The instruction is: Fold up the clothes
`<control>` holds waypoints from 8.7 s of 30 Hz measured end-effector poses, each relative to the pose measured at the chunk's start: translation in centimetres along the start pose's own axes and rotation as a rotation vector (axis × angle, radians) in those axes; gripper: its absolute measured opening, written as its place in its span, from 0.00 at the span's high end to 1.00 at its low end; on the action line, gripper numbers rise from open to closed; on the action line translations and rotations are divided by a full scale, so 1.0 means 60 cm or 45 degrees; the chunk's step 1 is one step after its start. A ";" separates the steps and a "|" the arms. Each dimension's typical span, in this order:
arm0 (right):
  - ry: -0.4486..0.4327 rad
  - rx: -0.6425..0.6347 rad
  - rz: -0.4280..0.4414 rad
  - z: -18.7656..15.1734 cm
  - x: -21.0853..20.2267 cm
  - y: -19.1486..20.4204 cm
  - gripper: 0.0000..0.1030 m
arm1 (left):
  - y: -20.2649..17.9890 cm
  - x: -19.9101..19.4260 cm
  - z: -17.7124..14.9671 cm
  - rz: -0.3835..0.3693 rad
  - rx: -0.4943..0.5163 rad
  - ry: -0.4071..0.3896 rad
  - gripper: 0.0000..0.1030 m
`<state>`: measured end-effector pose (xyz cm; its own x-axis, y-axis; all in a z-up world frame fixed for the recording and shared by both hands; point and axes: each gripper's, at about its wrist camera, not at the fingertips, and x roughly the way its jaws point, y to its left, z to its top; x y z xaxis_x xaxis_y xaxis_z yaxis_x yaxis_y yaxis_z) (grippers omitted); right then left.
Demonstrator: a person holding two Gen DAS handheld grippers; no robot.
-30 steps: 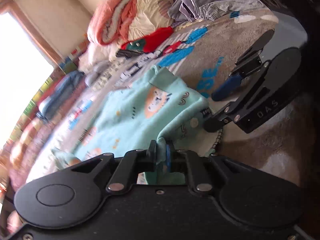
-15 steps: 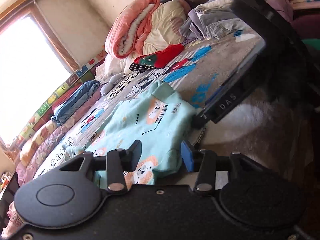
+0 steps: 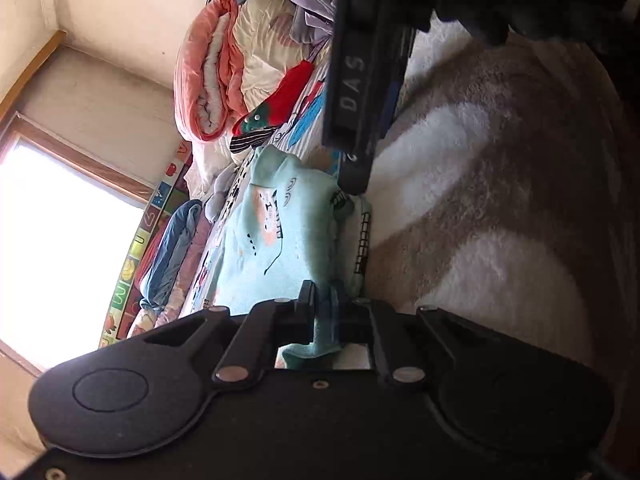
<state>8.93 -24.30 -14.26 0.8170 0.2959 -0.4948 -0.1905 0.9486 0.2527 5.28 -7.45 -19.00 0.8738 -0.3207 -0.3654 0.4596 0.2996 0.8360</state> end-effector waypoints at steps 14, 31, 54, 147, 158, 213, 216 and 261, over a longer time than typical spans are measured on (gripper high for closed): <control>0.021 -0.061 -0.034 0.014 0.024 0.013 0.50 | 0.019 -0.013 -0.011 -0.112 -0.151 0.000 0.91; -0.026 -0.129 -0.026 -0.006 0.017 0.018 0.42 | 0.034 -0.010 -0.007 -0.008 -0.192 0.033 0.94; -0.058 -0.179 -0.021 -0.017 0.027 0.031 0.36 | 0.085 0.037 0.017 -0.213 -0.729 0.105 0.96; 0.022 -0.110 0.375 0.022 0.104 0.114 0.28 | 0.563 0.099 -0.311 0.232 -1.982 0.200 0.99; 0.012 -0.116 0.376 0.020 0.104 0.113 0.28 | 0.543 -0.012 -0.381 0.437 -1.962 0.282 0.99; -0.005 -0.031 0.405 0.043 0.075 0.103 0.28 | 0.386 -0.054 -0.301 0.565 -2.022 0.471 0.39; -0.144 0.052 0.407 0.064 0.030 0.072 0.28 | 0.363 -0.013 -0.225 0.382 -2.007 0.380 0.39; 0.376 -0.179 0.326 0.203 0.266 0.079 0.80 | 0.193 0.143 -0.065 -0.665 -1.933 0.199 0.71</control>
<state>27.71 -16.46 -10.85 0.5465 0.5242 -0.6531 -0.4565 0.8403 0.2924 18.69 -3.20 -14.06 0.5427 -0.6064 -0.5813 0.3391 0.7913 -0.5088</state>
